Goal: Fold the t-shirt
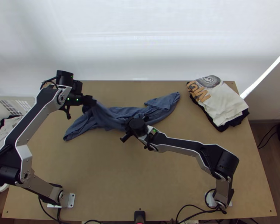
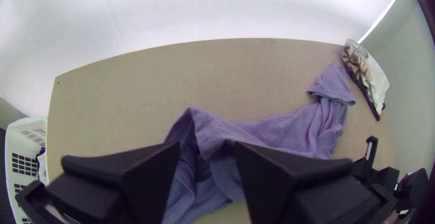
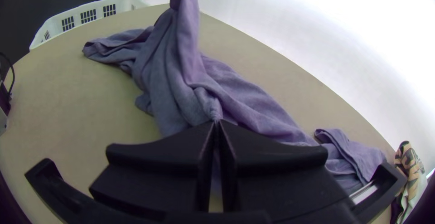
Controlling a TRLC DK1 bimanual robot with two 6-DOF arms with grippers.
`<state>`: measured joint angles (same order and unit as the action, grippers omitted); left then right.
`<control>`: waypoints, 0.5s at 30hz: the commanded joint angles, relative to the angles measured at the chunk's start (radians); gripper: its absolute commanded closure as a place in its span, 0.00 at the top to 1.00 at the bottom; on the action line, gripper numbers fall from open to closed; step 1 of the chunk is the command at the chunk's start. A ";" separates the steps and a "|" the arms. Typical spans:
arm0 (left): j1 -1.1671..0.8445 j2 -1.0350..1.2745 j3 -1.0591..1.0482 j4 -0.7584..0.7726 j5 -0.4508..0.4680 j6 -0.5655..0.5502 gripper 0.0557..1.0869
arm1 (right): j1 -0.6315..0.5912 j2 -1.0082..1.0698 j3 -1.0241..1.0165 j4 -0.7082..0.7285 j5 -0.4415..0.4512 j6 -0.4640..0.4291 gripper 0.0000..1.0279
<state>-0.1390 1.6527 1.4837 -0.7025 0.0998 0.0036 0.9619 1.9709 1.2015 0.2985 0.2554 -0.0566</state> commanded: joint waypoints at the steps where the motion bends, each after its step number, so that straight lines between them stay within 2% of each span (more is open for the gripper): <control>1: 0.001 -0.082 -0.040 0.060 -0.005 -0.037 0.96 | 0.008 -0.040 -0.031 0.002 0.015 0.011 0.03; 4: 0.024 -0.133 -0.092 0.092 -0.005 -0.031 0.96 | 0.008 -0.046 -0.036 0.002 0.015 0.009 0.03; 9: 0.059 -0.166 -0.135 -0.037 -0.005 0.058 0.96 | 0.008 -0.050 -0.043 0.002 0.016 0.009 0.03; 12: 0.079 -0.134 -0.145 -0.123 0.000 0.053 0.96 | 0.008 -0.050 -0.043 0.004 0.016 0.009 0.03; 15: 0.079 -0.080 -0.138 -0.170 0.006 -0.002 0.95 | 0.009 -0.047 -0.043 0.011 0.016 0.009 0.03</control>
<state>-0.0620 1.5219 1.3613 -0.8284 0.0963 0.0315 0.9619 1.9484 1.1831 0.2993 0.2588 -0.0566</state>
